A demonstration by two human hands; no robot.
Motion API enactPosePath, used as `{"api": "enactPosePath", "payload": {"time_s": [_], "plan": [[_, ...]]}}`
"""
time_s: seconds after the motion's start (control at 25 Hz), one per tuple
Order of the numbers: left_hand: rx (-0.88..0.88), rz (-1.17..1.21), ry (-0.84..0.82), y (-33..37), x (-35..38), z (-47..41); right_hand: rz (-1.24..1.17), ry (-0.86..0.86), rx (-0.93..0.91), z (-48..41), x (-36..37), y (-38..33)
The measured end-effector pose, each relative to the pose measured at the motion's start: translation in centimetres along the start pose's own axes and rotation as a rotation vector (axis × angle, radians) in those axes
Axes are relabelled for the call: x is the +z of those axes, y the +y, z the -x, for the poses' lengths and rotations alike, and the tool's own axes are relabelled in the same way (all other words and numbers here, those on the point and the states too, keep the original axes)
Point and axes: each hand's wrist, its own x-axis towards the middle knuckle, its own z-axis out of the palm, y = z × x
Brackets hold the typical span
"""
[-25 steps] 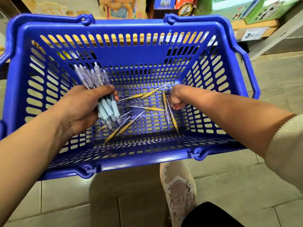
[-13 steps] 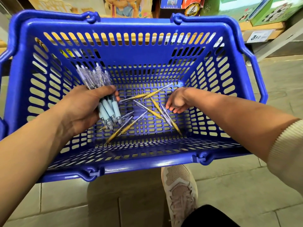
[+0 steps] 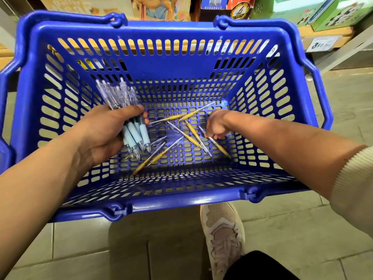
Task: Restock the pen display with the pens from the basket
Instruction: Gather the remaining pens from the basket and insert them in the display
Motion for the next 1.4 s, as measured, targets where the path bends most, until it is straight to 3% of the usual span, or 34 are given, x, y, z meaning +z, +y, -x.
{"api": "enactPosePath", "payload": {"time_s": [0.2,0.28,0.4,0.56,0.64,0.72,0.84,1.0,1.24,1.4], "plan": [[0.007,0.004,0.004,0.1,0.0,-0.1,-0.532,-0.014,-0.049,1.1,-1.5,0.4],[0.004,0.005,0.007,0.1,0.1,-0.1,-0.614,0.022,-0.069,1.0,-1.6,0.2],[-0.003,-0.002,0.001,0.0,0.0,-0.3,-0.41,0.089,-0.054,0.5,-1.6,0.1],[0.003,-0.013,-0.01,0.0,-0.1,-0.2,0.234,0.169,-0.104,0.2,-1.5,0.4],[0.008,-0.014,0.008,0.1,-0.1,-0.1,0.436,0.251,-0.096,0.4,-1.0,-0.1],[0.008,-0.021,0.013,0.2,-0.1,-0.1,0.456,0.287,-0.091,0.1,-0.6,-0.6],[0.008,-0.022,0.013,0.1,-0.1,0.0,0.331,0.115,-0.087,0.1,0.5,-1.4],[0.022,-0.014,0.036,0.1,-0.3,0.0,0.507,0.191,-0.208,-0.1,1.7,-1.9],[0.02,-0.013,0.036,0.5,-0.9,0.1,0.533,-0.011,-0.088,-0.6,1.1,-0.7],[0.013,-0.006,0.061,1.4,-1.5,0.3,0.451,-0.032,-0.099,-0.6,0.5,-0.1]]}}
